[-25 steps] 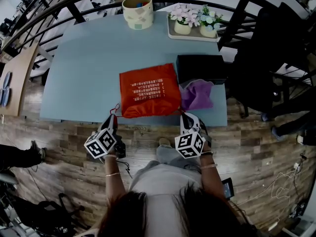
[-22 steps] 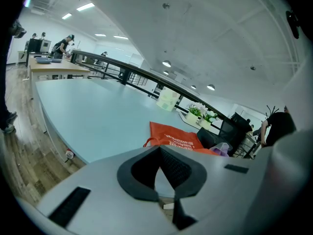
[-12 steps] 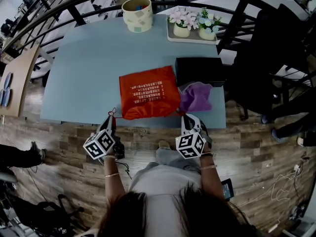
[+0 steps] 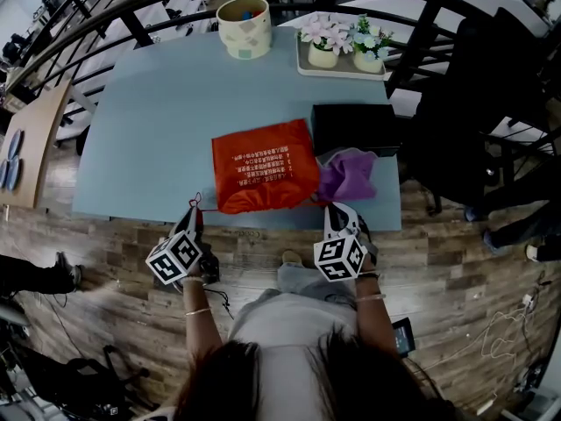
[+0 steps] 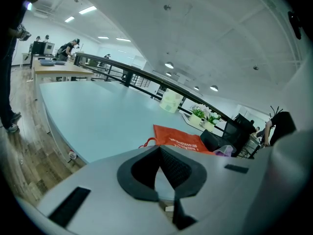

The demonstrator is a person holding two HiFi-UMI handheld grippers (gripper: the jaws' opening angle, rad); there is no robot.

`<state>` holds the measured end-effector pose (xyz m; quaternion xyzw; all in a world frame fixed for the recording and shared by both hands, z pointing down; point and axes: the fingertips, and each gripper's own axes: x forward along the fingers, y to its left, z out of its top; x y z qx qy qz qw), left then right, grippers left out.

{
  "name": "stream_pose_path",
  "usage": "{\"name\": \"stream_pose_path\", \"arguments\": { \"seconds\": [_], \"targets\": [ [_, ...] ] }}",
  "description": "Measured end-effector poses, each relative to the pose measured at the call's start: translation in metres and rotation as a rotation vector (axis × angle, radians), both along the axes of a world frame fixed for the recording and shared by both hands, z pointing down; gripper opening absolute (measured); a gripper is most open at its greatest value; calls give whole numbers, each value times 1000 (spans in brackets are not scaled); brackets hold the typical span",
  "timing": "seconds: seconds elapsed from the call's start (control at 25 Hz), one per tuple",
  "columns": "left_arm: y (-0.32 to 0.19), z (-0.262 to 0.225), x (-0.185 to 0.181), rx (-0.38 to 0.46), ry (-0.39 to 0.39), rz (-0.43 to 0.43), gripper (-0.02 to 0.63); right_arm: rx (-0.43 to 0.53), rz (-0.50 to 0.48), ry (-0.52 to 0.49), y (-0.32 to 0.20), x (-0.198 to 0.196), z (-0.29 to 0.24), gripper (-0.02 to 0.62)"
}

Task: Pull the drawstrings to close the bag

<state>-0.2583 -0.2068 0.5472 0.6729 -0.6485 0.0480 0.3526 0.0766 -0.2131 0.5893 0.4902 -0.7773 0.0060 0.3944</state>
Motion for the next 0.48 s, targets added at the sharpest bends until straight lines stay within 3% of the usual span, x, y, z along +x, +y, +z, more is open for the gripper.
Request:
{"name": "stream_pose_path", "arguments": {
  "seconds": [0.48],
  "targets": [
    [-4, 0, -6, 1, -7, -22, 15, -6, 25, 2, -7, 11, 2, 28]
  ]
}}
